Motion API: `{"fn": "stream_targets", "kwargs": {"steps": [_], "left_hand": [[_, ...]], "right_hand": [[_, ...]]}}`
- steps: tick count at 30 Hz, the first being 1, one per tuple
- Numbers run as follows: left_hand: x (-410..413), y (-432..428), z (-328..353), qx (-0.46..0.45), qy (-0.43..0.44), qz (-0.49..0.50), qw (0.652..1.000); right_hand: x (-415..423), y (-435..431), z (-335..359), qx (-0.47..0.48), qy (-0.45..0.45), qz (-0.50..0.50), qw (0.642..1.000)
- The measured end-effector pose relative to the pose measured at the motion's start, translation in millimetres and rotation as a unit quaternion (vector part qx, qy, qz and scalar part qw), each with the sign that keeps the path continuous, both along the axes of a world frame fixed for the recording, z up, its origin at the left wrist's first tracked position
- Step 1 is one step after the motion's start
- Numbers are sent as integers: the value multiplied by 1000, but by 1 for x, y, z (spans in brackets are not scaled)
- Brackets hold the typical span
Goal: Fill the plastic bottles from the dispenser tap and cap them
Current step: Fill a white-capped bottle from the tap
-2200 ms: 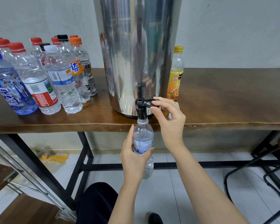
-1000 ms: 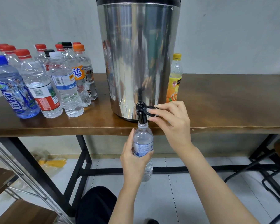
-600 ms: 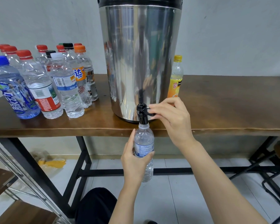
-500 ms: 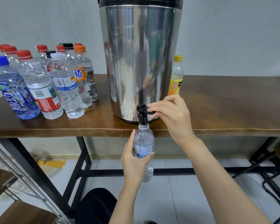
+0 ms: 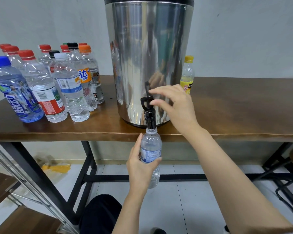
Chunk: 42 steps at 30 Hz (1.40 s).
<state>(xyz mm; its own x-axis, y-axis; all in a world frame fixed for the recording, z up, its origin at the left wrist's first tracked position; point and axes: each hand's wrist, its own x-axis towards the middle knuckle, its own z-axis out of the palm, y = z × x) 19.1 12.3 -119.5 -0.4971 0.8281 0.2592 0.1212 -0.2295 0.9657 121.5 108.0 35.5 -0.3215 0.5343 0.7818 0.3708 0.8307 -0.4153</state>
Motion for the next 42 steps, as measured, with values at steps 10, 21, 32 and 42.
{"fn": "stream_targets", "kwargs": {"steps": [10, 21, 32, 42], "left_hand": [[3, -1, 2, -8, -2, -3, 1000], [4, -14, -2, -47, 7, -19, 999], [13, -27, 24, -13, 42, -79, 996], [11, -42, 38, 12, 62, -86, 994]], "right_hand": [[62, 31, -48, -244, -292, -276, 883], [56, 31, -61, -251, -297, -245, 888], [65, -26, 9, -246, -142, 92, 954], [52, -48, 33, -208, -281, 133, 927]]}}
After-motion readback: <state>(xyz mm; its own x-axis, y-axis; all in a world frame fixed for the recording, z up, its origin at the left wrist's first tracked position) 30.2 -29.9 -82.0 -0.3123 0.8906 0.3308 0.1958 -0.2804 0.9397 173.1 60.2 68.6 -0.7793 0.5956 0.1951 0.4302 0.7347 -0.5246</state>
